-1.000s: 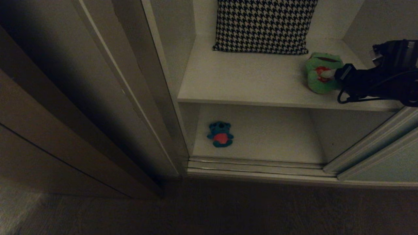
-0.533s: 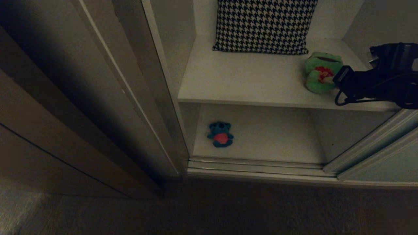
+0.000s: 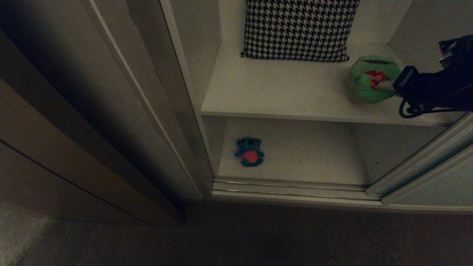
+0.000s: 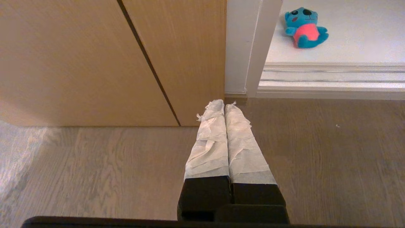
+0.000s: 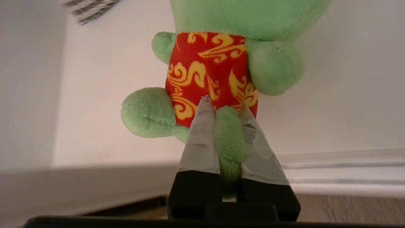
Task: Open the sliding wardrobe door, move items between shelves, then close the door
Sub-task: Place the green doll on the lower shelf
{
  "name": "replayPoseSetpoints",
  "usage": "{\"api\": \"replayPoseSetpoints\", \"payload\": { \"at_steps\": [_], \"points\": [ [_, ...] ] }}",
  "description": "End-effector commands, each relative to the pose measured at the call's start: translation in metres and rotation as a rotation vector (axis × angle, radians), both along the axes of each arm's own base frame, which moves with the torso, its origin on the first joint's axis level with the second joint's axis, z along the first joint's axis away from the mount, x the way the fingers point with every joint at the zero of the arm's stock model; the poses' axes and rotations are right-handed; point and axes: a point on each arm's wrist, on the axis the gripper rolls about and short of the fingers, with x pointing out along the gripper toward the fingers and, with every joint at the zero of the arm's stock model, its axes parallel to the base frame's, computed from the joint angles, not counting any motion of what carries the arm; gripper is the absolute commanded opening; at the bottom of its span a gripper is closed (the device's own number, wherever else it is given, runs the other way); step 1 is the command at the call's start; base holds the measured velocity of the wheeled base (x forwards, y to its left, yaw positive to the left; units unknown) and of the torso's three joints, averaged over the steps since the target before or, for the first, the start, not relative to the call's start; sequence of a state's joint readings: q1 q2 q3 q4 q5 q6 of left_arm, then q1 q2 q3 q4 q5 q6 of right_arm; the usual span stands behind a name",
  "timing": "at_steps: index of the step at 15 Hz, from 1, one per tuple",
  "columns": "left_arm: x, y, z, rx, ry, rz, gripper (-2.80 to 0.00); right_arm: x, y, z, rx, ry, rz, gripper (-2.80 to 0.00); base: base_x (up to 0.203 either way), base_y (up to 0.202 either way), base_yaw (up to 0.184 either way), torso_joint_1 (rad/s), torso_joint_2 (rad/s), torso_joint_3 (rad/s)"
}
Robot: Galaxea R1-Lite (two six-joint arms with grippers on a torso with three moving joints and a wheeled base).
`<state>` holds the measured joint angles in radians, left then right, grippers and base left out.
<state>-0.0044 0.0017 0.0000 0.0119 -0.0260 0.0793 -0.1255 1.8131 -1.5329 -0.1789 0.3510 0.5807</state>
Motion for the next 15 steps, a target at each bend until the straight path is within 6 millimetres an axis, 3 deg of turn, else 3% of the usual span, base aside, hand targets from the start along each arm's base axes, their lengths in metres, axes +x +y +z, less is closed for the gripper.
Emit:
{"api": "replayPoseSetpoints", "payload": {
  "at_steps": [1,9,12,15],
  "points": [
    [0.000,0.000,0.000,-0.001,0.002,0.000,-2.80,-0.064,0.006,0.038,-0.031,-0.073,0.006,-2.80,0.000,0.000,0.000,0.000,0.00,0.000],
    [0.000,0.000,0.000,0.000,0.002,0.000,-2.80,-0.243,0.026,0.028,-0.288,-0.044,0.000,-2.80,0.000,0.000,0.000,0.000,0.00,0.000],
    [0.000,0.000,0.000,0.000,0.002,0.000,-2.80,-0.303,0.036,0.003,-0.359,-0.019,0.005,-2.80,0.000,0.000,0.000,0.000,0.00,0.000],
    [0.000,0.000,0.000,0.000,0.002,0.000,-2.80,-0.350,0.044,-0.023,-0.411,0.023,0.018,-2.80,0.000,0.000,0.000,0.000,0.00,0.000]
  ]
}}
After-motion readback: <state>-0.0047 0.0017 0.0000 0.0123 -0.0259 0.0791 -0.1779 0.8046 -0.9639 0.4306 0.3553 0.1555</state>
